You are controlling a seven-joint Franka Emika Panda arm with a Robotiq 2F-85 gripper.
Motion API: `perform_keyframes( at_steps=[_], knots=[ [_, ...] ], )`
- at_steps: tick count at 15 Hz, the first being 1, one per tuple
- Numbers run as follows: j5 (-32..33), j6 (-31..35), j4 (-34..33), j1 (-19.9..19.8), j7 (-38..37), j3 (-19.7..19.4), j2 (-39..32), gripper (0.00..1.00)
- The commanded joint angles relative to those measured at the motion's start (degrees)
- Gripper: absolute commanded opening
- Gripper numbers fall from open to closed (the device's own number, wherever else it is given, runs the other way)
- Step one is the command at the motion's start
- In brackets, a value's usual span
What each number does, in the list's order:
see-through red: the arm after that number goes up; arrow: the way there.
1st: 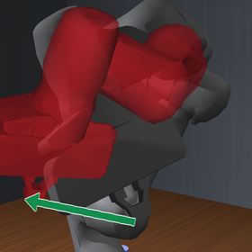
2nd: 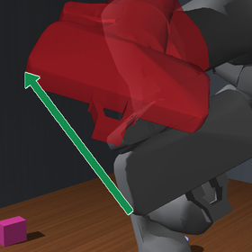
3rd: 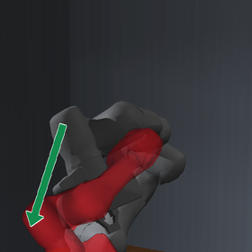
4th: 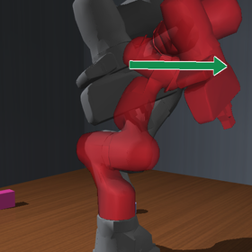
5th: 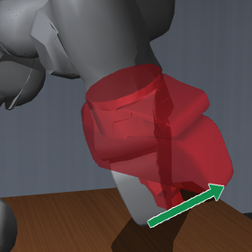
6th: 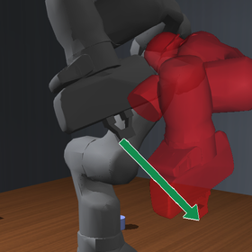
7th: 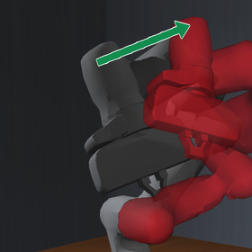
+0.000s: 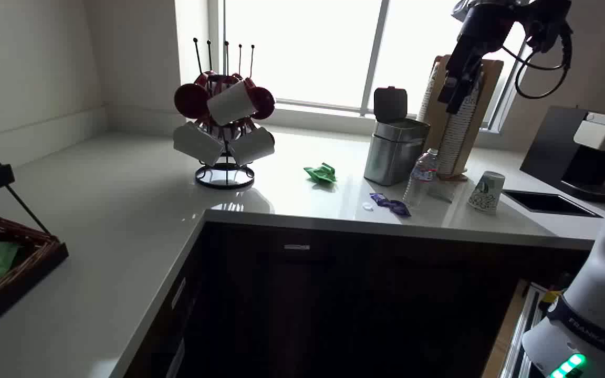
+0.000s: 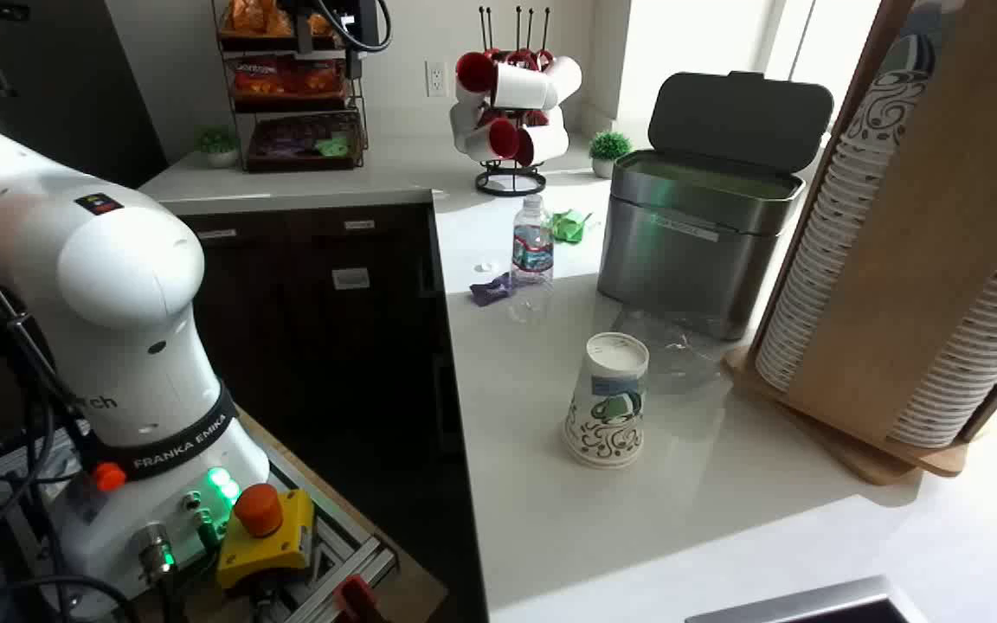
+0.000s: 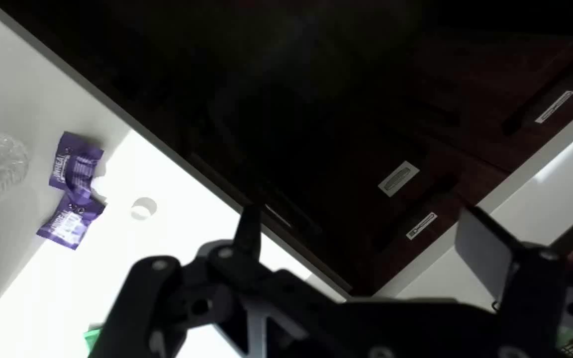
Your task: Place the object on top of the container
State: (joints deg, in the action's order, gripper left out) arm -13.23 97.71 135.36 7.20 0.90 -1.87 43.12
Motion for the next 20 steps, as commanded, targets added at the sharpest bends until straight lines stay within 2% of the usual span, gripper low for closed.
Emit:
perform_keyframes(
  at_steps=[1,7,10,15,17,18,20],
  knots=[
    [-0.70,-0.30,-0.17,-1.42,0.73,0.93,-0.09,1.00],
    [-0.65,-0.47,0.18,-1.90,0.24,0.78,-0.04,1.00],
    [2.74,0.54,3.80,-6.36,-4.18,1.37,1.70,1.00],
    [2.21,4.75,9.90,-10.29,-6.28,1.05,1.70,1.00],
    [-4.91,8.16,11.23,-8.38,-3.46,-1.88,3.41,1.00],
    [-1.14,5.21,8.56,-9.44,-4.11,-0.35,0.30,1.00],
    [-3.17,6.68,9.15,-9.27,-3.74,-1.22,0.74,1.00]
  ],
)
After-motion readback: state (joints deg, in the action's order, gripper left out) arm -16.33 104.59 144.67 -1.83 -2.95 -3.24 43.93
